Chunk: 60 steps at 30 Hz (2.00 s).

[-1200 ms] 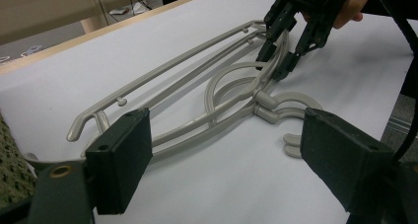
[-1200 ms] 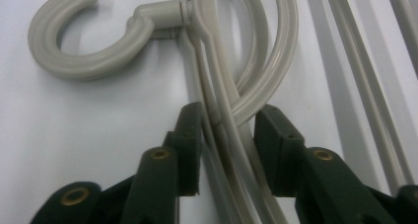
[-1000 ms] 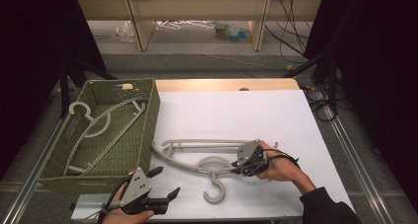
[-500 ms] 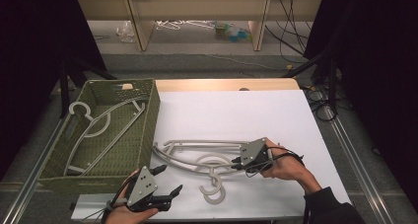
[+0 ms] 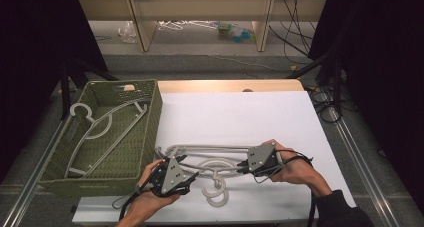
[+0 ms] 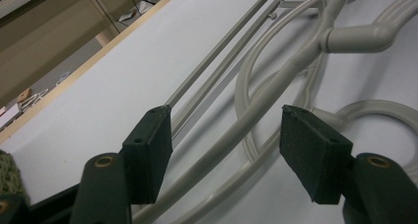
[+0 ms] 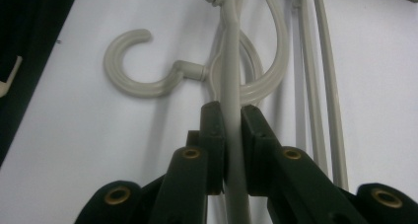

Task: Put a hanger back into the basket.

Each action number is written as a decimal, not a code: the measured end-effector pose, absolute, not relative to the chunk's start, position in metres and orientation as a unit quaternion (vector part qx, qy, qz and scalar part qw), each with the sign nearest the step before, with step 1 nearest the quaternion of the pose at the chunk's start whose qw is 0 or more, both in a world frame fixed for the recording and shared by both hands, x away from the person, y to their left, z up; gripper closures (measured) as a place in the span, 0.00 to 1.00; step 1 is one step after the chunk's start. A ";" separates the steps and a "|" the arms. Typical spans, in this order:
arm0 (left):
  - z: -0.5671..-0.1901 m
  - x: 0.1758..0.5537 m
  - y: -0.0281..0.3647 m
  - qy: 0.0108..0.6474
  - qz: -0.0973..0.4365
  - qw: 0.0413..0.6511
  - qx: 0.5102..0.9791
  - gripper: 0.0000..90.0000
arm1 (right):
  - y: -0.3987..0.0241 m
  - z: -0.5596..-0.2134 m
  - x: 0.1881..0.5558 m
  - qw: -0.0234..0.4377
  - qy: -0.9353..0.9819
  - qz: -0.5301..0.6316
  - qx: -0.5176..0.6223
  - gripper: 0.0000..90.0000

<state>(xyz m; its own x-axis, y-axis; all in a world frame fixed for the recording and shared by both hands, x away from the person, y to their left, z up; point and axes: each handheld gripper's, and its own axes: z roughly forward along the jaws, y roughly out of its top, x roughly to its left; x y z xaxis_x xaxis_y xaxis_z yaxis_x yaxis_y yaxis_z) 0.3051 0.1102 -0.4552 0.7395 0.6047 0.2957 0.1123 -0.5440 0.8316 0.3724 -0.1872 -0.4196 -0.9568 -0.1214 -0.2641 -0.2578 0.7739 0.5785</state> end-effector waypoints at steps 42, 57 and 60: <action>-0.429 0.326 0.073 0.016 0.315 0.346 0.884 0.82 | -0.201 -0.407 0.369 0.130 0.924 0.355 -0.061 0.86; -0.404 0.351 0.076 0.015 0.338 0.369 0.866 0.87 | -0.206 -0.384 0.373 0.218 0.867 0.441 0.078 0.45; -0.403 0.354 0.076 0.021 0.337 0.368 0.866 0.87 | -0.208 -0.377 0.371 0.224 0.853 0.462 0.093 0.42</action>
